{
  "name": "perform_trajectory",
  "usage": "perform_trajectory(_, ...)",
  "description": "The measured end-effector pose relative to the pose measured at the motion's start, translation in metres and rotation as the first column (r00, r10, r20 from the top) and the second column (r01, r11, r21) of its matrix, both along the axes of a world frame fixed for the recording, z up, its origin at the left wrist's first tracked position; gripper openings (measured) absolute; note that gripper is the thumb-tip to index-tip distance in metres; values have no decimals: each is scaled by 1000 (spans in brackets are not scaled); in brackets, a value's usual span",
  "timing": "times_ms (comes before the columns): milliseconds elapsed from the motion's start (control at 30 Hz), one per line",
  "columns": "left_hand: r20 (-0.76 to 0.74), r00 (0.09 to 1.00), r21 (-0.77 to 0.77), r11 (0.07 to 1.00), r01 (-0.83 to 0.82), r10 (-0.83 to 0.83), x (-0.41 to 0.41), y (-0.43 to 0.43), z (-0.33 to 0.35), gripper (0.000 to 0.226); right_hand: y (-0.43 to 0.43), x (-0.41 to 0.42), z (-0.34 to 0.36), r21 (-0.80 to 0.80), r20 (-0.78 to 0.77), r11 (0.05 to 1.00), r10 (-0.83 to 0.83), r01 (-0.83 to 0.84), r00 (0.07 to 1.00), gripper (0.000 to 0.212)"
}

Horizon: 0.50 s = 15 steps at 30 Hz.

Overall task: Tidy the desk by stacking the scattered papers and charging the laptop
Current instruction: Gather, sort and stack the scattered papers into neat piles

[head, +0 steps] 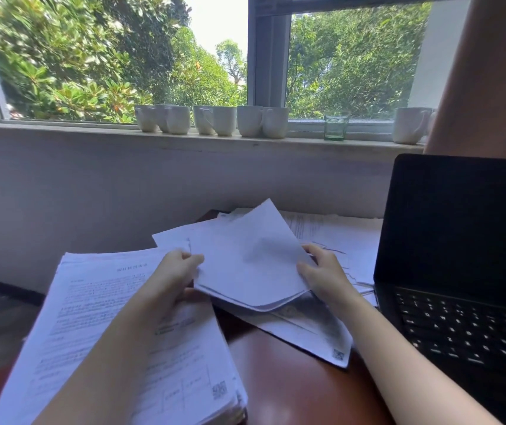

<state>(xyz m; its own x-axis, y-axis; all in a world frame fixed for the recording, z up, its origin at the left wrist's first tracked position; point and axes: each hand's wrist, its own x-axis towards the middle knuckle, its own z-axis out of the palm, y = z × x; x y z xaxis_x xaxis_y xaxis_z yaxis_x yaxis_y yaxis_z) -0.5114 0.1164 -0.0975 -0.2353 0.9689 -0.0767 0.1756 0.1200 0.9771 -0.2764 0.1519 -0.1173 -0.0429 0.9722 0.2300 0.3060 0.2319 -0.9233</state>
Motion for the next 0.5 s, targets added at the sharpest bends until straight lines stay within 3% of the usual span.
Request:
perform_trajectory(67, -74, 997, -21, 1000, 2, -3, -3, 2, -4, 25, -2, 0, 1, -3, -22, 999, 39, -39, 999, 20)
perform_trajectory(167, -180, 984, -5, 1000, -12, 11, -3, 3, -7, 18, -13, -2, 7, -33, -186, 982, 175, -184, 967, 8)
perform_trajectory(300, -147, 985, 54, 995, -81, 88, 1, 3, -8, 17, -8, -3, 10, 33, -300, 996, 88, -82, 950, 32)
perform_trajectory(333, -144, 984, 71, 993, -95, 104, 2, 5, -10, 16, -6, -4, 9, 39, -226, 997, 81, -74, 971, 29)
perform_trajectory(400, -195, 974, 77, 992, -105, 118, 2, 7, -13, 21, -3, -7, 0, -26, 107, 999, 37, -35, 994, 28)
perform_trajectory(467, -261, 959, 64, 993, -100, 113, 3, 7, -14, 27, 0, -9, -10, -120, 372, 993, 43, 2, 927, 28)
perform_trajectory(500, -286, 952, 57, 994, -98, 110, 3, 8, -15, 26, 0, -12, -11, -121, 415, 993, 37, 15, 909, 27)
